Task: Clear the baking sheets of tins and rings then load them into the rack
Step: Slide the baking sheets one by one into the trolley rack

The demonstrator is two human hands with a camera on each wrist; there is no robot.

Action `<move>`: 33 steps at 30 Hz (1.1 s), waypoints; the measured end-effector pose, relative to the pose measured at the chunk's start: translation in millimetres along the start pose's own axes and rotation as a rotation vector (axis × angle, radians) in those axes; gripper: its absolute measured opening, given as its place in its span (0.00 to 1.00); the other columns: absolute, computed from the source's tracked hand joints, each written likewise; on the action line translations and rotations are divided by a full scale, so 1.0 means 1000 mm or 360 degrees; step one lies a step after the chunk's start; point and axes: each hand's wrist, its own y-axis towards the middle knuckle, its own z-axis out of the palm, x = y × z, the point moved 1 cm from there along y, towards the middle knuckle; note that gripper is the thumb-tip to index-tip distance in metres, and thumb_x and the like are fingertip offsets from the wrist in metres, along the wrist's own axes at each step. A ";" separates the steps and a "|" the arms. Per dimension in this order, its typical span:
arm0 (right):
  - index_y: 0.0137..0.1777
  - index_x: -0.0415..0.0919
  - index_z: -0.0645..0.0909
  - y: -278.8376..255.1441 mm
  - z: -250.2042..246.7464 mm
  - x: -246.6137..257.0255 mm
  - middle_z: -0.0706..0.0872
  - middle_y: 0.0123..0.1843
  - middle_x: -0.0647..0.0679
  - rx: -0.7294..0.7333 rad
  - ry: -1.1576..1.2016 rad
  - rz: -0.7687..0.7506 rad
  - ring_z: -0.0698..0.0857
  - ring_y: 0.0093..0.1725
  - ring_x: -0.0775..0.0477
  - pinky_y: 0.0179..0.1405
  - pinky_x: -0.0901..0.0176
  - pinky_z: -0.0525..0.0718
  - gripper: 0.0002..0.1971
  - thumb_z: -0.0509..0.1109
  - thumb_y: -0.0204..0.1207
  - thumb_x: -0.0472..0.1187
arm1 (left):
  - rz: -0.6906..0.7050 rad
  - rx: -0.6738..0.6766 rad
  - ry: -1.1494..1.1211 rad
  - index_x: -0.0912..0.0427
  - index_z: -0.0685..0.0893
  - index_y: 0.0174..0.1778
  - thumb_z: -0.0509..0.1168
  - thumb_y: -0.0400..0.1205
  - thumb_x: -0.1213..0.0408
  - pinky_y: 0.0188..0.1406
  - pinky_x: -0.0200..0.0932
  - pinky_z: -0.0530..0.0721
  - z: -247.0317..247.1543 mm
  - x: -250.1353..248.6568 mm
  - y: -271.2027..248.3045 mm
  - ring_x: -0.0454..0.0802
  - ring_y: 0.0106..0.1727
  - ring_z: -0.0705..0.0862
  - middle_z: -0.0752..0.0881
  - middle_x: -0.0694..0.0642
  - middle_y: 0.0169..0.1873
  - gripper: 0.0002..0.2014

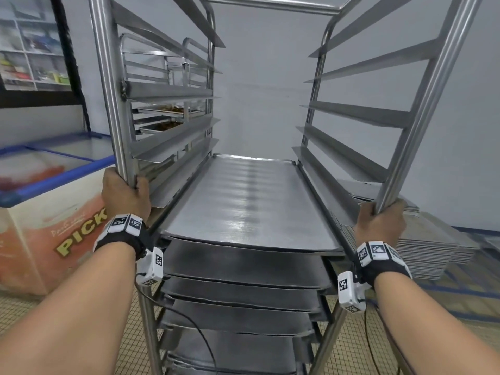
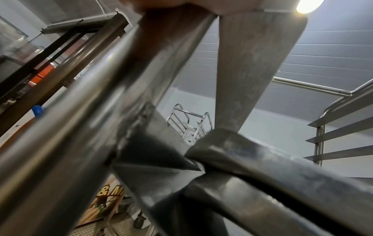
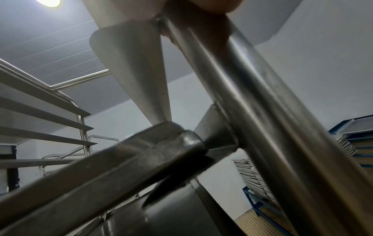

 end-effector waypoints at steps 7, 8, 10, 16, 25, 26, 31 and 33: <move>0.58 0.29 0.71 0.025 0.049 -0.011 0.76 0.37 0.37 -0.0014 -0.0021 -0.0042 0.77 0.31 0.37 0.31 0.50 0.75 0.12 0.64 0.82 0.38 | -0.0007 0.0067 -0.0023 0.69 0.75 0.59 0.65 0.82 0.62 0.48 0.57 0.78 0.059 0.015 0.032 0.68 0.51 0.82 0.82 0.71 0.53 0.15; 0.57 0.28 0.71 0.029 0.057 -0.013 0.76 0.36 0.38 -0.0030 -0.0026 -0.0054 0.76 0.31 0.37 0.31 0.50 0.74 0.12 0.64 0.82 0.38 | -0.0010 0.0078 -0.0034 0.69 0.75 0.59 0.65 0.82 0.63 0.48 0.55 0.77 0.067 0.016 0.035 0.67 0.51 0.82 0.82 0.71 0.53 0.15; 0.56 0.28 0.71 0.037 0.070 -0.016 0.76 0.36 0.37 -0.0059 -0.0039 -0.0052 0.76 0.31 0.37 0.32 0.50 0.73 0.12 0.65 0.81 0.38 | -0.0021 0.0105 -0.0055 0.70 0.75 0.60 0.65 0.82 0.64 0.46 0.53 0.75 0.083 0.015 0.042 0.67 0.50 0.82 0.82 0.71 0.54 0.15; 0.54 0.28 0.71 0.061 0.107 -0.026 0.77 0.35 0.36 -0.0122 -0.0032 -0.0082 0.76 0.31 0.36 0.32 0.50 0.73 0.12 0.66 0.81 0.38 | -0.0090 0.0162 -0.0078 0.70 0.75 0.62 0.65 0.83 0.65 0.47 0.52 0.76 0.123 0.011 0.055 0.63 0.49 0.81 0.82 0.70 0.54 0.15; 0.52 0.29 0.71 0.100 0.164 -0.045 0.76 0.34 0.36 -0.0187 -0.0025 -0.0097 0.74 0.29 0.36 0.30 0.52 0.69 0.10 0.65 0.79 0.36 | -0.0101 0.0153 -0.0089 0.69 0.75 0.59 0.65 0.84 0.65 0.44 0.48 0.74 0.189 0.015 0.077 0.58 0.43 0.78 0.81 0.66 0.50 0.13; 0.52 0.30 0.70 0.106 0.171 -0.048 0.77 0.34 0.36 -0.0187 -0.0017 -0.0095 0.74 0.29 0.35 0.30 0.52 0.70 0.09 0.65 0.79 0.36 | -0.0106 0.0148 -0.0094 0.69 0.75 0.59 0.65 0.84 0.65 0.45 0.49 0.75 0.198 0.015 0.079 0.57 0.44 0.78 0.81 0.66 0.50 0.13; 0.53 0.32 0.70 0.137 0.209 -0.066 0.78 0.37 0.36 -0.0126 -0.0007 -0.0080 0.77 0.32 0.35 0.32 0.50 0.75 0.10 0.66 0.79 0.37 | -0.0070 0.0082 -0.0079 0.68 0.76 0.60 0.66 0.83 0.64 0.44 0.50 0.75 0.243 0.017 0.090 0.59 0.45 0.78 0.83 0.69 0.53 0.14; 0.54 0.31 0.71 0.151 0.224 -0.070 0.78 0.38 0.35 -0.0093 0.0003 -0.0060 0.76 0.33 0.36 0.34 0.51 0.72 0.11 0.67 0.79 0.37 | -0.0089 0.0059 -0.0063 0.67 0.76 0.60 0.66 0.82 0.62 0.44 0.53 0.78 0.263 0.019 0.096 0.62 0.46 0.82 0.83 0.69 0.52 0.15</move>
